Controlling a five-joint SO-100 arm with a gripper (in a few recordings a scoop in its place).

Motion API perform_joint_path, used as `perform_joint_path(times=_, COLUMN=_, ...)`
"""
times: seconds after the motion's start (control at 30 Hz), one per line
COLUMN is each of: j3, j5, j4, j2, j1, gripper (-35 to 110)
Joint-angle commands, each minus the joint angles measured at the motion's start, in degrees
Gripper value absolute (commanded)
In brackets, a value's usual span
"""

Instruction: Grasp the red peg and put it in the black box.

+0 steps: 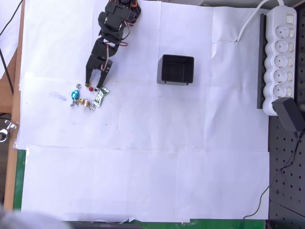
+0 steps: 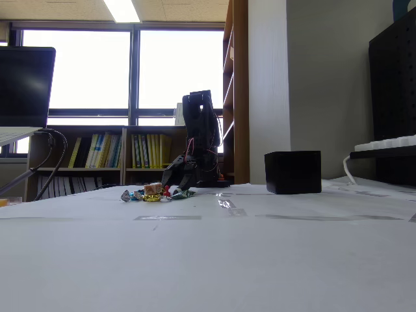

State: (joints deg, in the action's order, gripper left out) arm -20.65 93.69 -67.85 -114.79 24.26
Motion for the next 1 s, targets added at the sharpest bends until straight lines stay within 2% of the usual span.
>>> perform_joint_path(times=0.0, j3=-2.0, j5=0.8, j4=-1.0, j2=-0.6, j1=0.2, gripper=13)
perform_joint_path(times=0.97, j3=-3.8, j5=0.5, j4=-1.4, j2=-2.0, j1=0.2, gripper=12)
